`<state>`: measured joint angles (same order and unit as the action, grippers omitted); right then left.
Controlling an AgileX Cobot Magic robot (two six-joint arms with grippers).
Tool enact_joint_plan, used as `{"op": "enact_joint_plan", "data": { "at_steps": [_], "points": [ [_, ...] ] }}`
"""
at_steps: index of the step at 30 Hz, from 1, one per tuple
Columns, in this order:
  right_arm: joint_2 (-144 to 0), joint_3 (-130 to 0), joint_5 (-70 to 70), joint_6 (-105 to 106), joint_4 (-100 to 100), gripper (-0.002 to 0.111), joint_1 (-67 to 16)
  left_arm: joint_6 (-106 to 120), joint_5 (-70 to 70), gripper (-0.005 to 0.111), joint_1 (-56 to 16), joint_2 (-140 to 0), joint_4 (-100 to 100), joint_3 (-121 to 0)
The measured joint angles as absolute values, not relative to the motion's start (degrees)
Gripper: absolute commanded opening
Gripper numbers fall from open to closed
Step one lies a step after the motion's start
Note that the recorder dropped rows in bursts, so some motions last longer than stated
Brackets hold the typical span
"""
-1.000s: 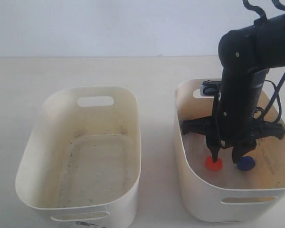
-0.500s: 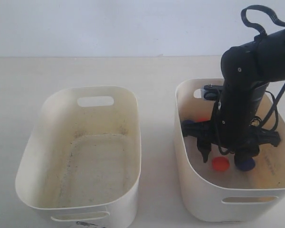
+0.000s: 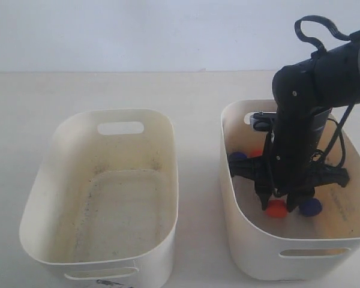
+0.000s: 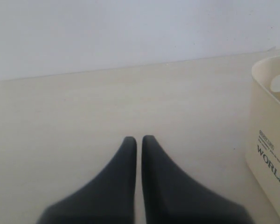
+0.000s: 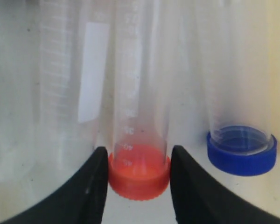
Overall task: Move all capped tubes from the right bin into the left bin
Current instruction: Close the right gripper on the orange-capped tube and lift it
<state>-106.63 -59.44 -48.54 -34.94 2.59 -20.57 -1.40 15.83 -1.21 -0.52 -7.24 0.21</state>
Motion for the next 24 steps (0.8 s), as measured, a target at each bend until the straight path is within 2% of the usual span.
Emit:
{"op": "enact_joint_plan", "data": {
  "at_steps": [9,24],
  "points": [
    [-104.3,-59.1,-50.7,-33.7,5.8,0.0,-21.0,-1.4,15.8,0.004,-1.2,-0.5,-7.2,0.2],
    [-86.7,-58.9,-51.9,-31.6,11.0,0.0,-20.7,-1.4,15.8,0.004,-1.2,-0.5,-7.2,0.2]
  ]
}}
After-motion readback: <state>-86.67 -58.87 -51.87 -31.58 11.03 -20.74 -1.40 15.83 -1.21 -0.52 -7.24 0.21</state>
